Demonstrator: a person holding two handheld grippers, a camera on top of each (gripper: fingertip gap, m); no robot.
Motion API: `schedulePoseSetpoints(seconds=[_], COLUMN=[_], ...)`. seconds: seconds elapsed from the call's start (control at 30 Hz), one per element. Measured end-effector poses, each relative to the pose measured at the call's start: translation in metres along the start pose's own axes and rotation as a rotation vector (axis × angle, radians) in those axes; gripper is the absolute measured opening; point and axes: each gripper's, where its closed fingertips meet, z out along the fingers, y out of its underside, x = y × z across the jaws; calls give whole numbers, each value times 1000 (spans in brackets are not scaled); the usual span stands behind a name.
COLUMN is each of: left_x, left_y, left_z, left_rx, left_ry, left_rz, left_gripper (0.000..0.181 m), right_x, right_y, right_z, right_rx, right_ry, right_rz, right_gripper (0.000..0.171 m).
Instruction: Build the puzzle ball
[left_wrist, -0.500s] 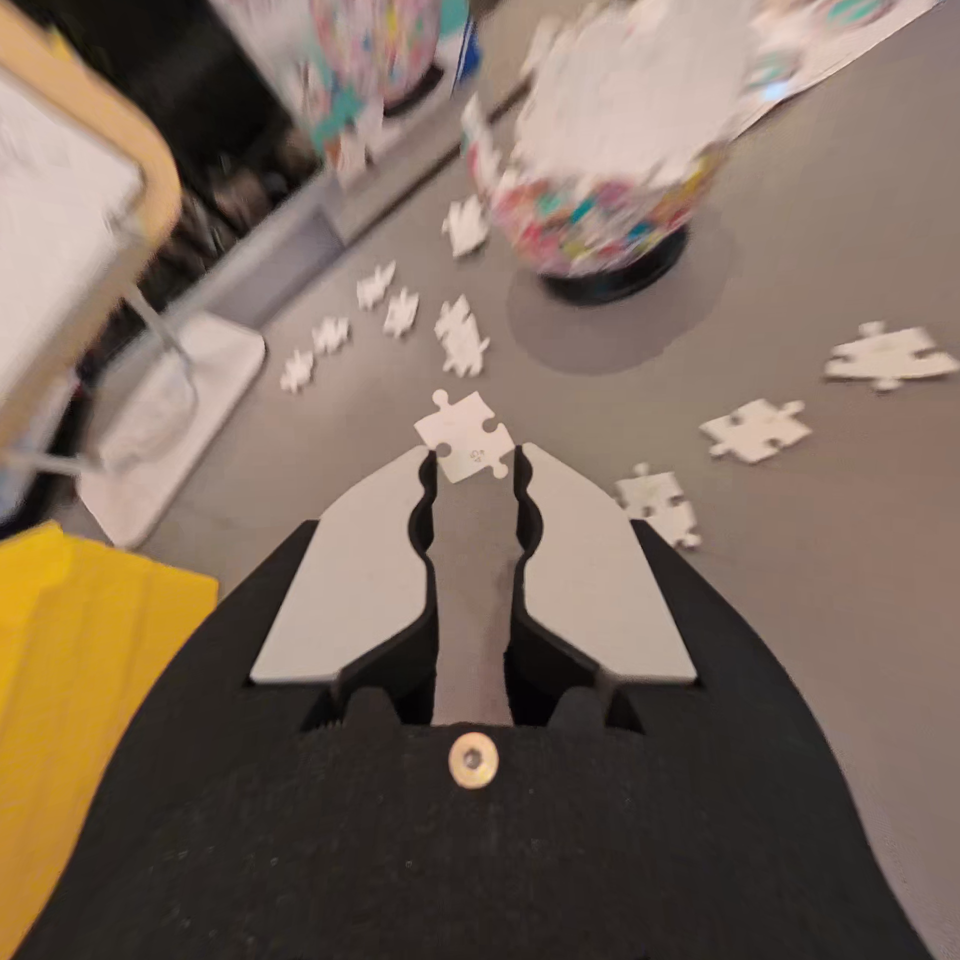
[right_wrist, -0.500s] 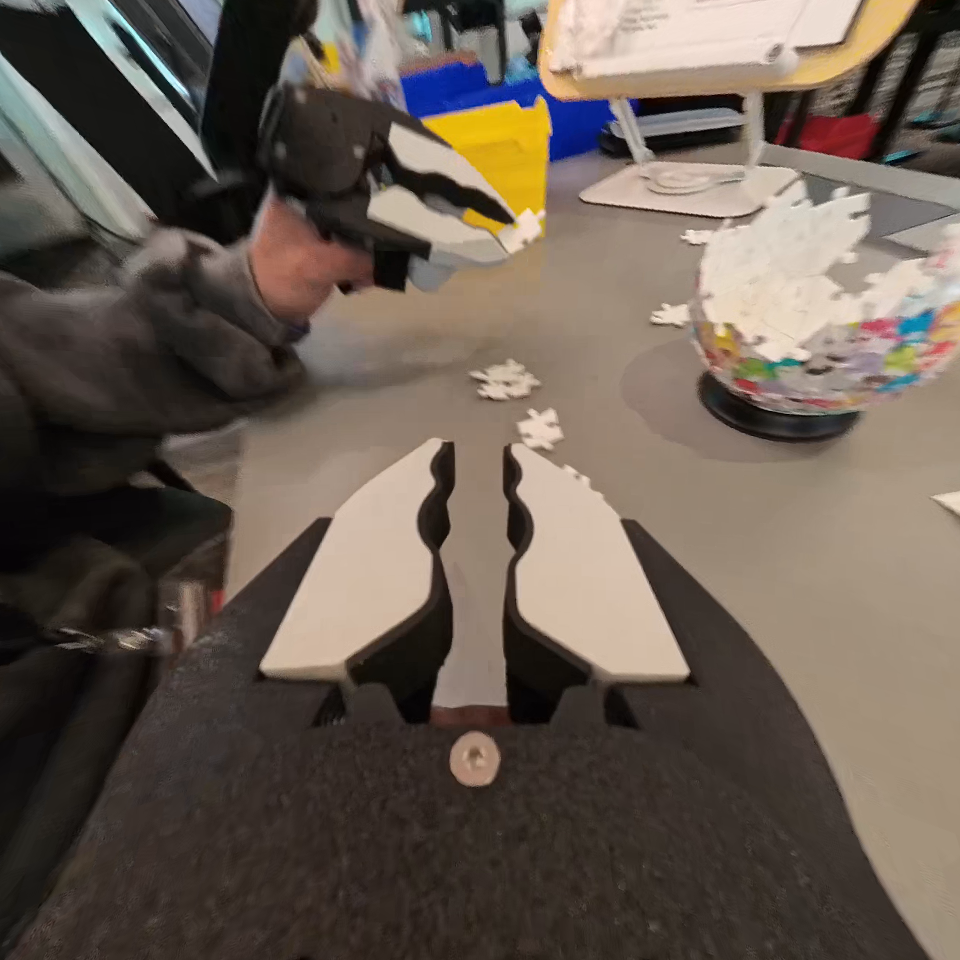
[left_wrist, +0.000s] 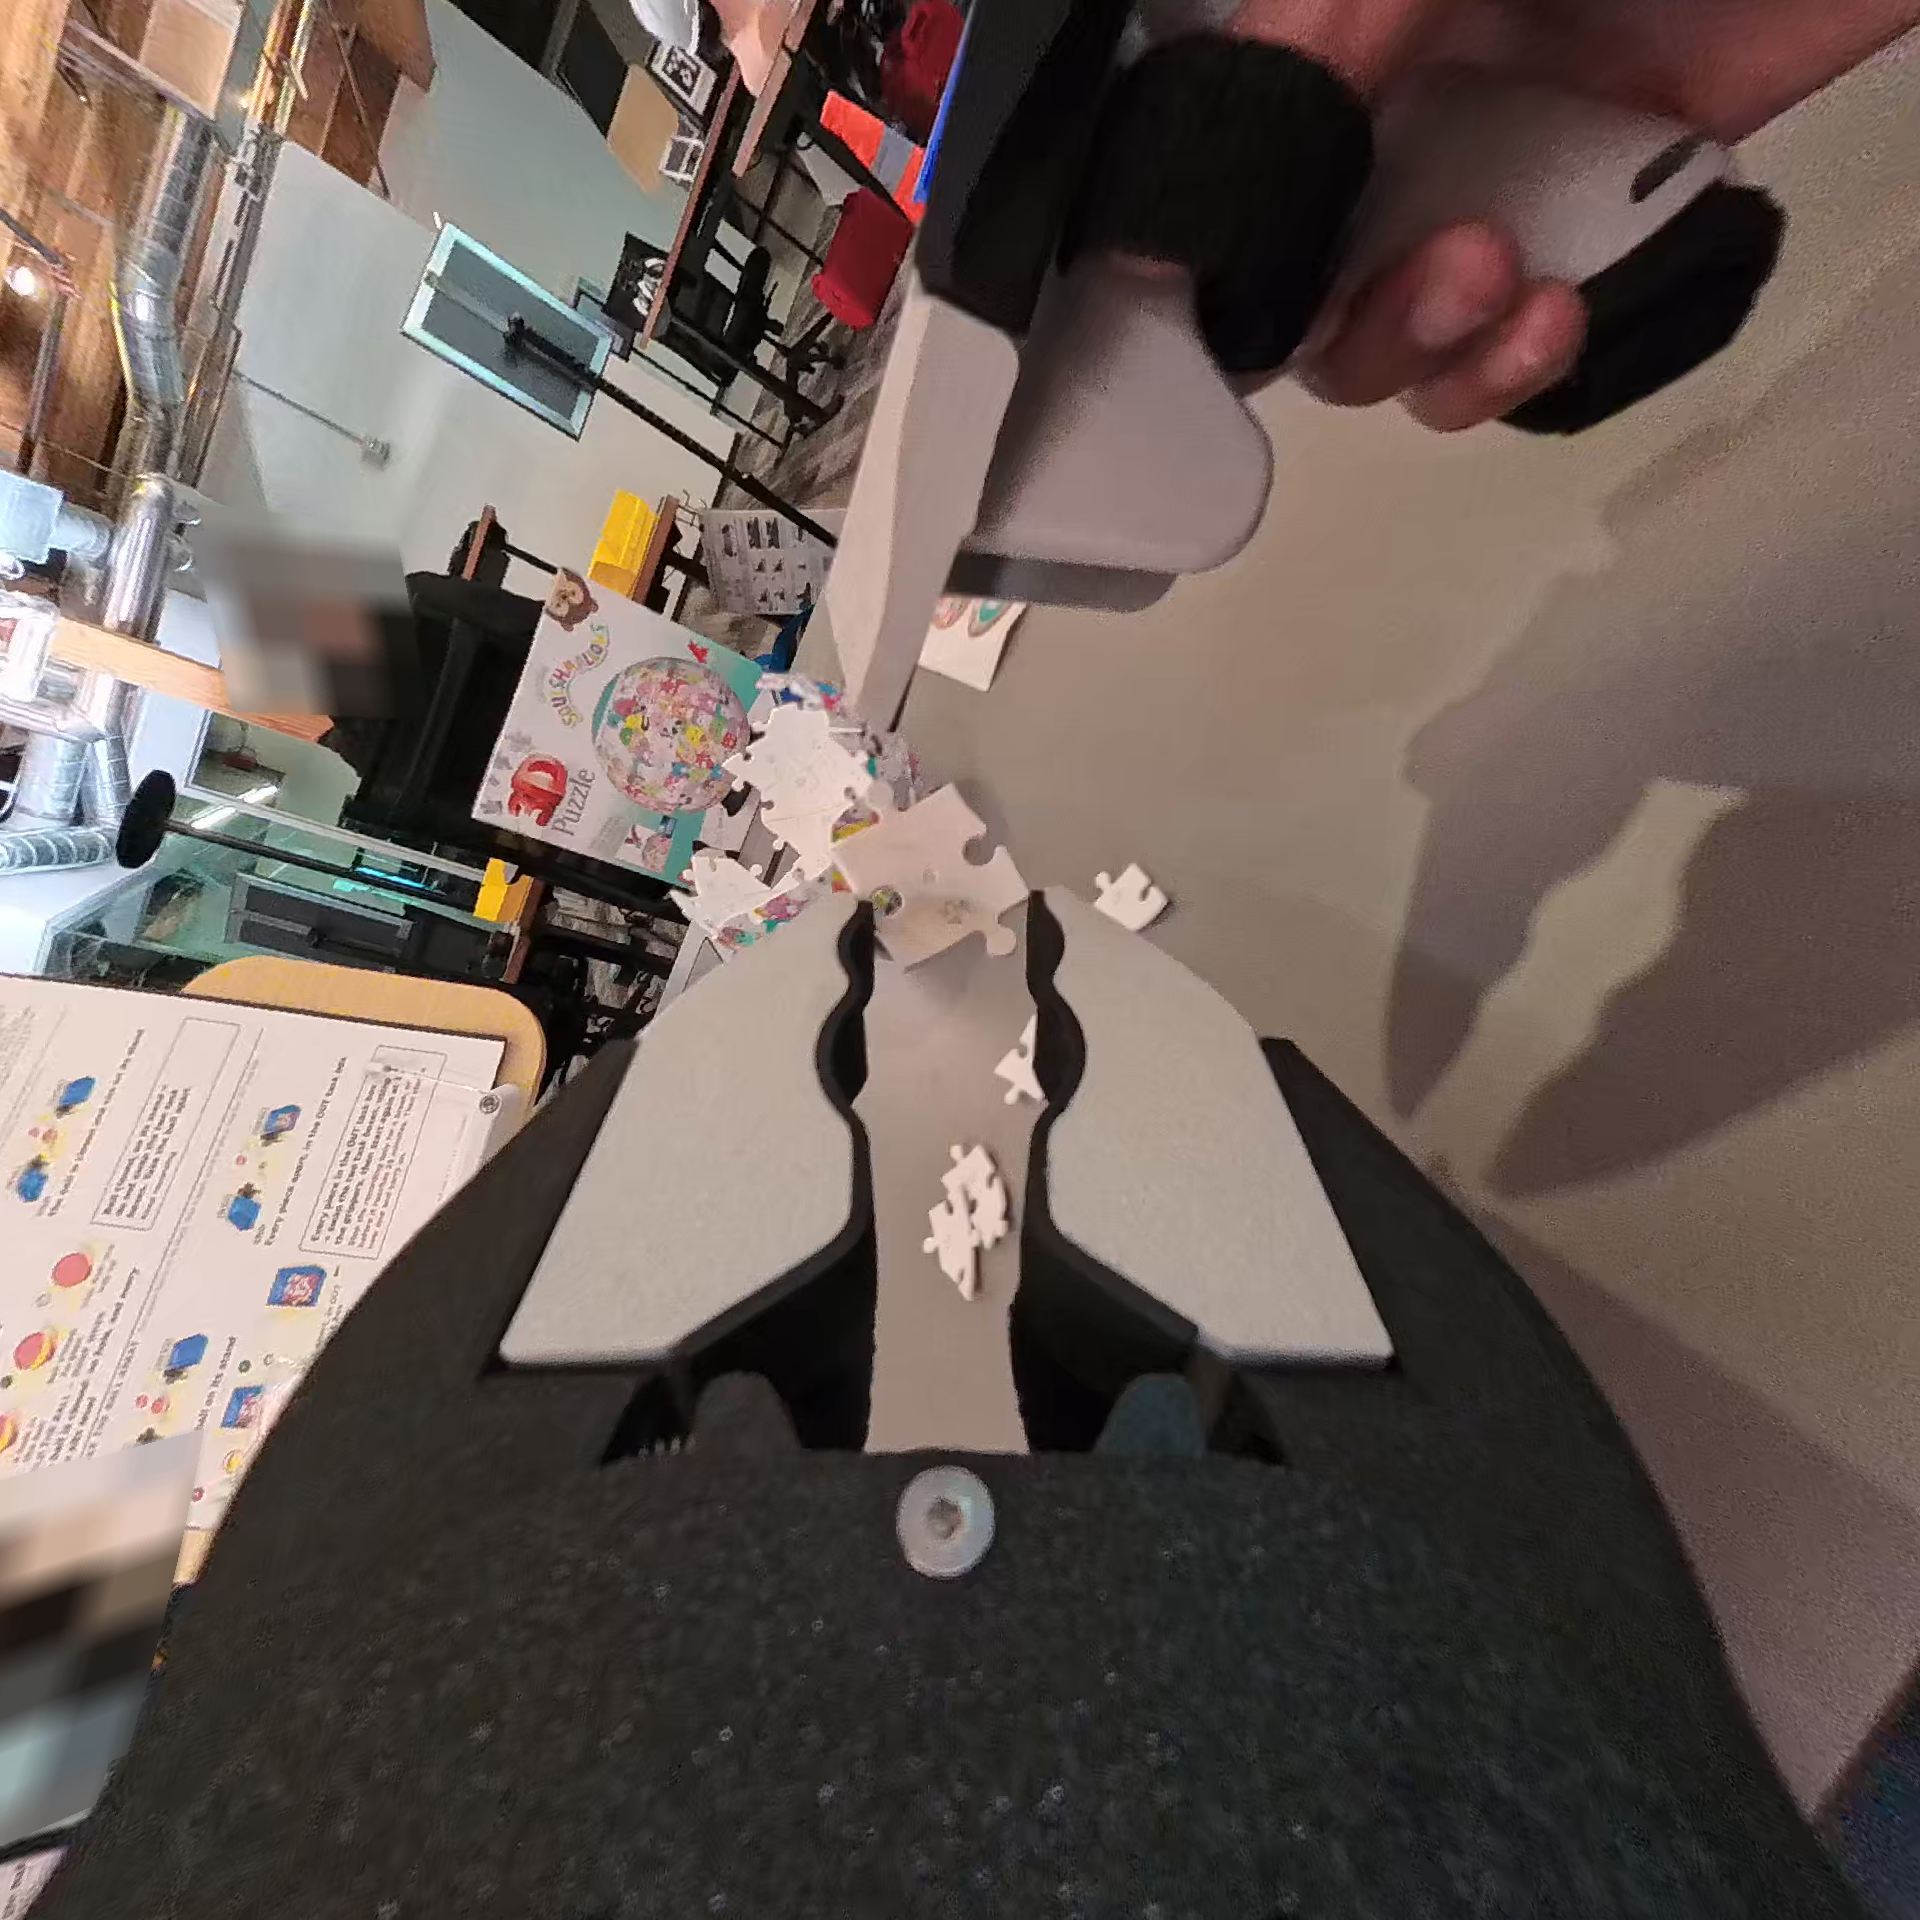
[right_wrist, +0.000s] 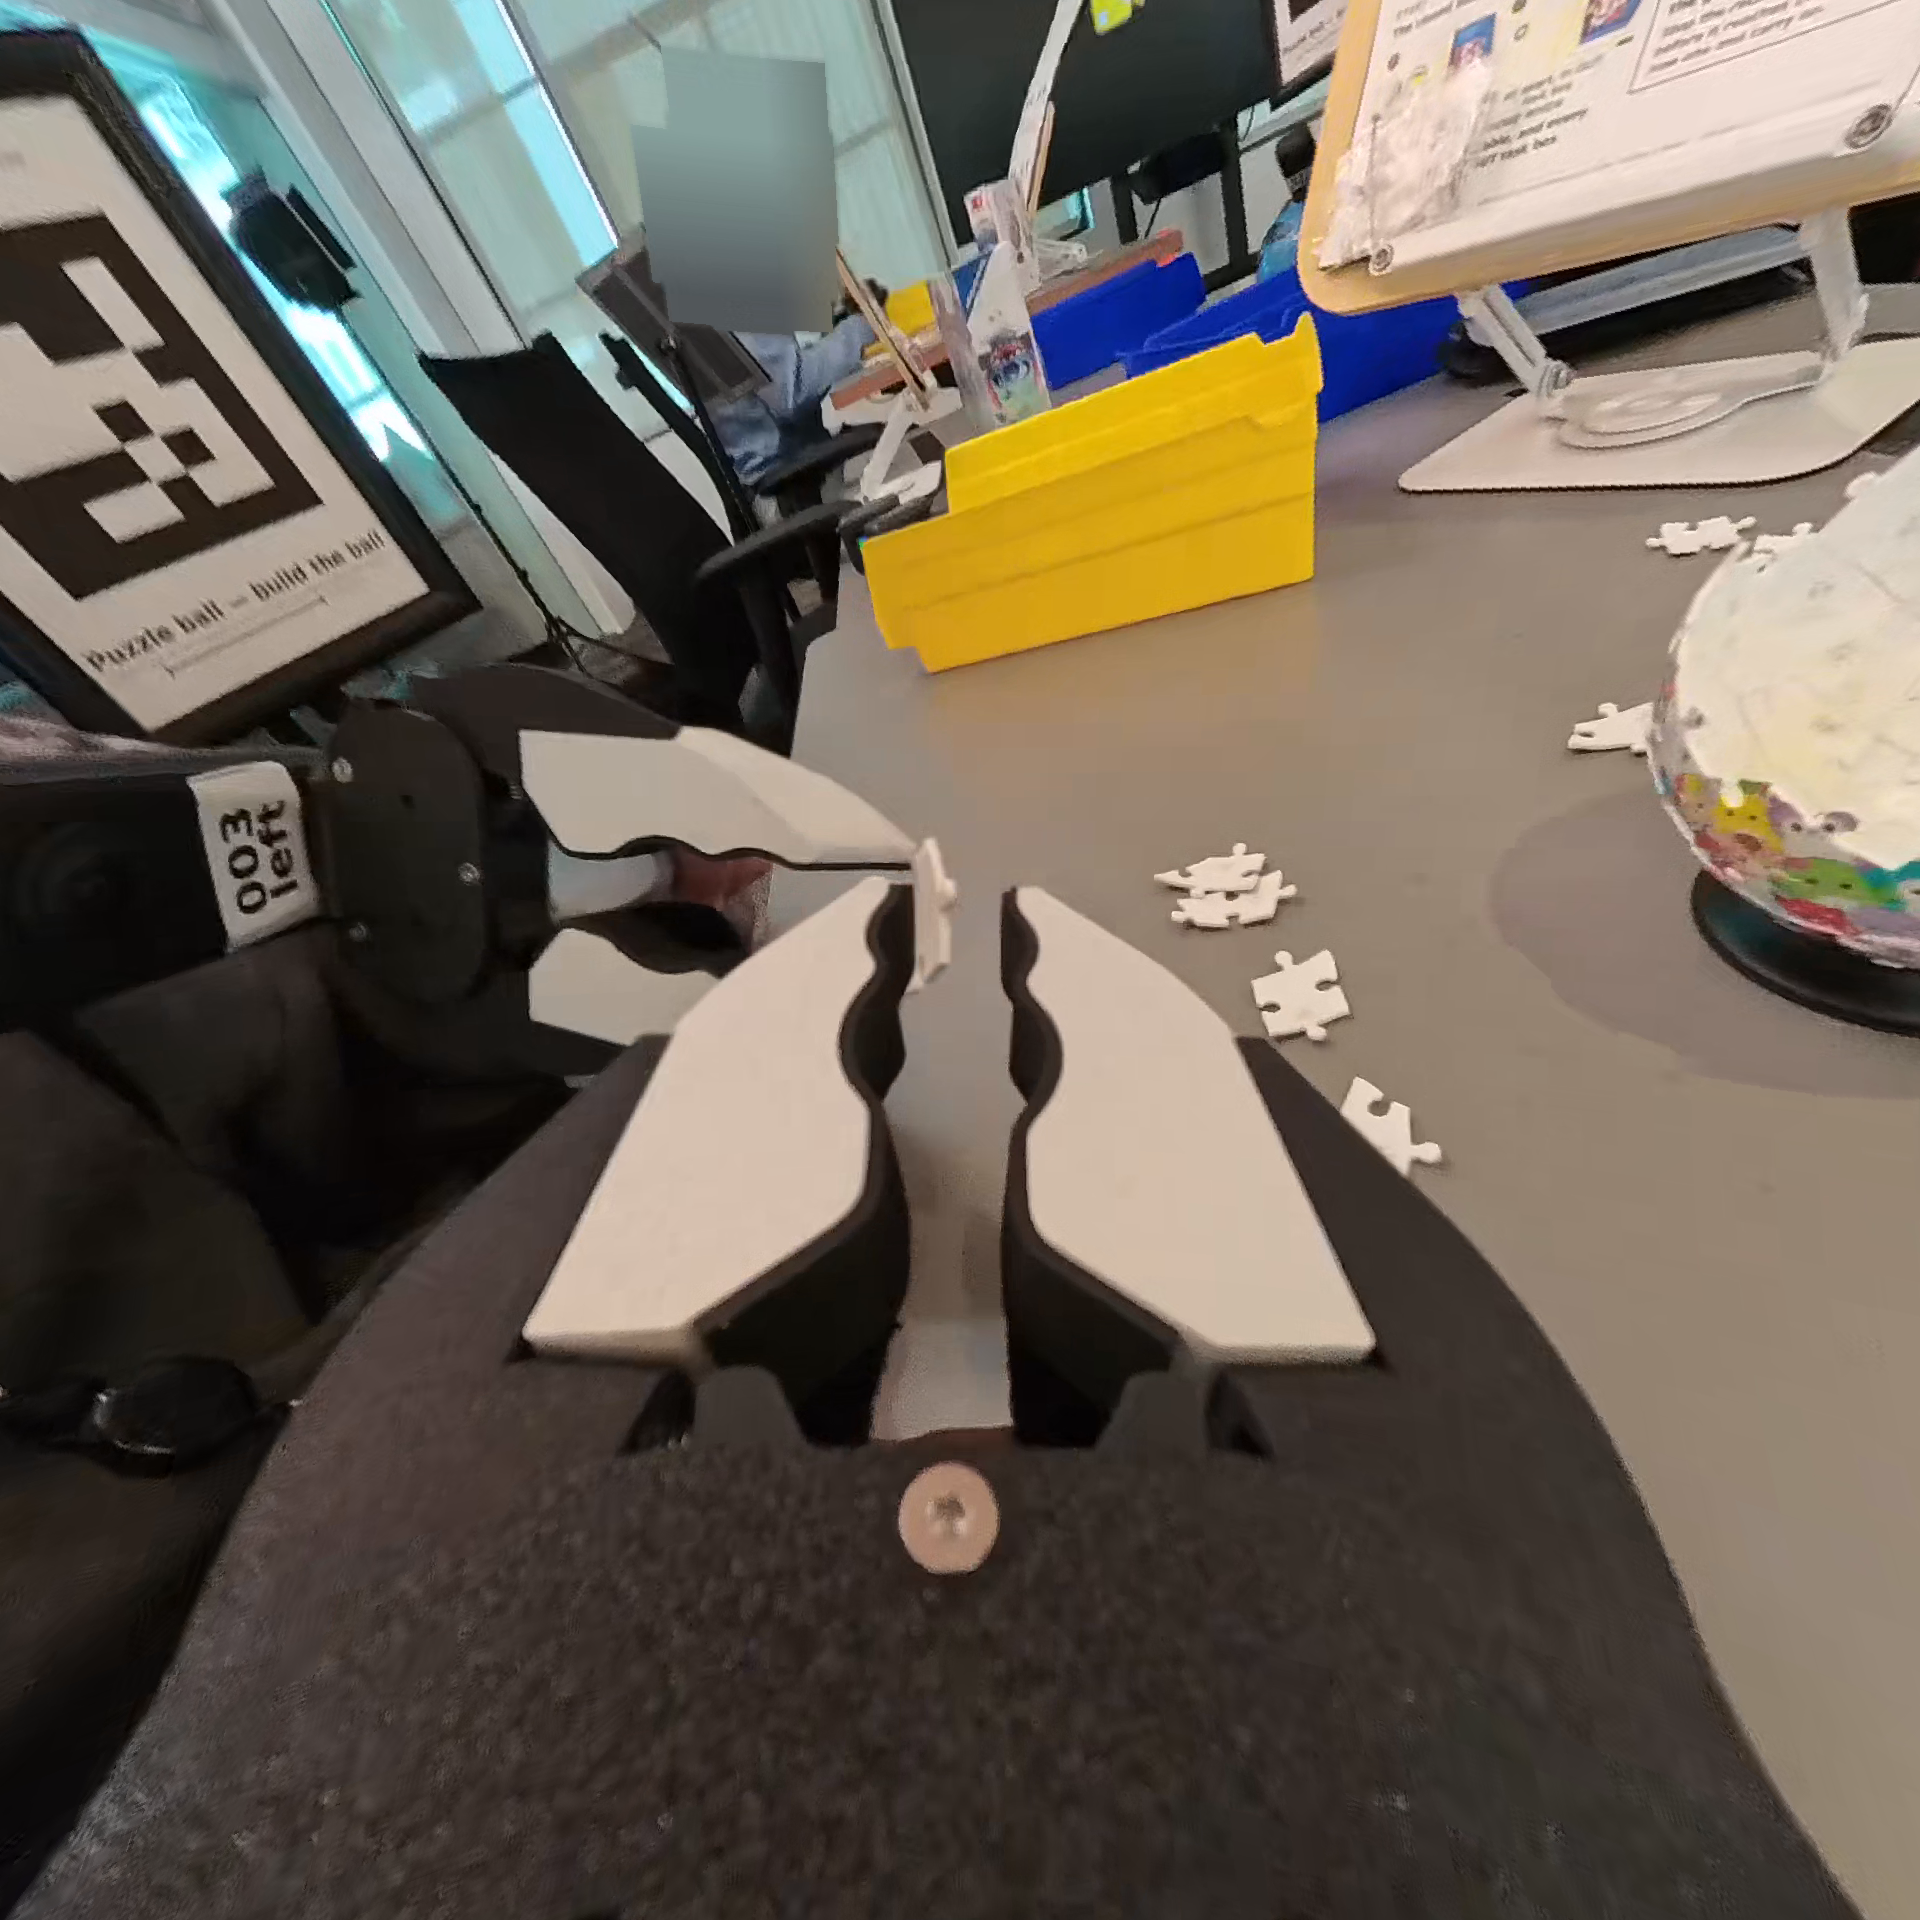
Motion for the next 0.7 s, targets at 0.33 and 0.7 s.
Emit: schedulePoseSetpoints(seconds=[0.33,0.7], left_x=[8,24], left_y=[-8,0], left_z=[-5,1], left_rx=[3,-5], left_ry=[-13,111], left_rz=[48,-16], left_gripper=[28,18], right_x=[-11,6], right_y=[9,21], right_z=[4,1], right_rx=[-67,-161], right_ry=[-75,36], right_rz=[-47,-138], right_gripper=[3,2])
